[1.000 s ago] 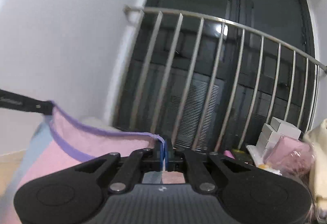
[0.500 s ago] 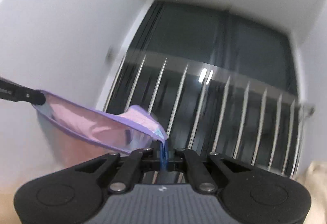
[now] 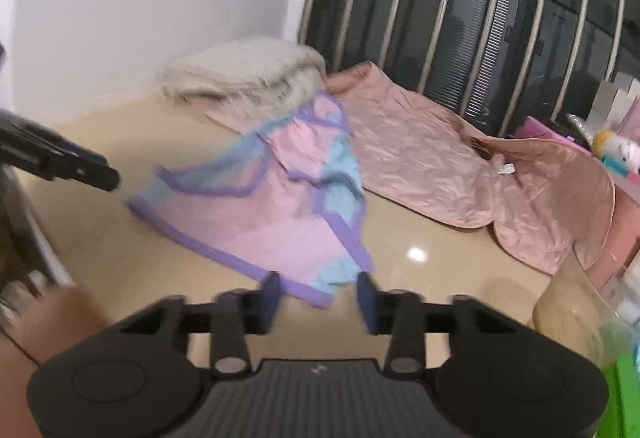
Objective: Fold clothes
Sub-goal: 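Lift the garment by its edges with both grippers and shake it out, then lower the garment onto the bed and open both grippers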
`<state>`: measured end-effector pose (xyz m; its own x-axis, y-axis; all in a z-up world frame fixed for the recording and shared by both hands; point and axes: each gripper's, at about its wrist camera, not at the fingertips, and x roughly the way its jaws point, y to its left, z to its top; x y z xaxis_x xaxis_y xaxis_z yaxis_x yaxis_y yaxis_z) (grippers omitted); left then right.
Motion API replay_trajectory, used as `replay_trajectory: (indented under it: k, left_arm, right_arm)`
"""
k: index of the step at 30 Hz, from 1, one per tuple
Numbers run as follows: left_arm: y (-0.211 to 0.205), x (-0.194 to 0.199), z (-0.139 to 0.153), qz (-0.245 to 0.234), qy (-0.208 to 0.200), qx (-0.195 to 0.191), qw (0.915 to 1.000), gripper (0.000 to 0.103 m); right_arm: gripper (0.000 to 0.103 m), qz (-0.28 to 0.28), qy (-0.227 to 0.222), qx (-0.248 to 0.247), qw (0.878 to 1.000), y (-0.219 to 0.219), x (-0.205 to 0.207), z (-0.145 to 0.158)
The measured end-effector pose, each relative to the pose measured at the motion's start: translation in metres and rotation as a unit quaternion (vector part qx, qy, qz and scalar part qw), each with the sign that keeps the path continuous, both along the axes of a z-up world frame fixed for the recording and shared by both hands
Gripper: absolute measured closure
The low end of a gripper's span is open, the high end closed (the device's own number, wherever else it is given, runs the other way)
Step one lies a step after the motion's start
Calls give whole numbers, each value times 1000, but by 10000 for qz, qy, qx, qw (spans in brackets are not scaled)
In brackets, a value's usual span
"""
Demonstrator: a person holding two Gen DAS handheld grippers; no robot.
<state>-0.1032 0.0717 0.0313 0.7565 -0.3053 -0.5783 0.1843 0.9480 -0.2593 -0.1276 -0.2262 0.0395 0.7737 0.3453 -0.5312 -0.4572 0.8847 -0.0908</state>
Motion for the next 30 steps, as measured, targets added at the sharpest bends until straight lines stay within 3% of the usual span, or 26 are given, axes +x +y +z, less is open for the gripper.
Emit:
replay_trajectory:
  k: [3,5,6,7,8,9,12,16,20,22,24,25,26,30]
  left_arm:
    - [-19,24,1,62,-71,45,9999,33]
    - [-38,43,-5,90,-80,224,9997,38]
    - [-47,47,-8,126,-8,345,9993,51]
    - [-54,51,-11,133,59,456,9989,62]
    - [-59,53,-15,115,149,535,9984,91]
    - [-61,52,-17,115,249,568,9980,96]
    - [-58,41,-21,160,236,561,9980,96]
    - [-54,13,-21,109,283,422,9986,96]
    - [-63,-25,-17,-332,525,110,9980,96]
    - [-61,-33,-10,-550,659,-194,9961,92]
    - [-52,-22,5,-423,479,-368,9973,74]
    - [-48,-9,13,-308,330,-325,9985,69]
    - [-45,6,19,-205,195,-248,9993,63]
    - [-49,90,18,318,169,451,9983,63]
  right_arm:
    - [60,112,-198,476,9986,6,17,16]
    - [65,-176,-147,378,9990,11,39,4]
    - [68,-329,-49,287,9990,13,53,-3]
    - [79,-481,50,195,9986,16,67,-11]
    - [82,-516,189,194,9983,18,77,-18]
    - [83,-459,318,285,9980,18,82,-23]
    - [85,-337,630,555,9959,14,78,-36]
    - [86,-493,660,674,9943,-1,51,-39]
    - [89,-712,945,421,9921,-13,17,-31]
    - [84,-785,987,259,9917,-17,-3,-20]
    - [72,-704,733,351,9942,-22,-13,-5]
    - [62,-651,594,443,9951,-22,-13,2]
    - [58,-586,462,501,9960,-20,-7,6]
    - [60,-413,403,386,9976,8,41,-2]
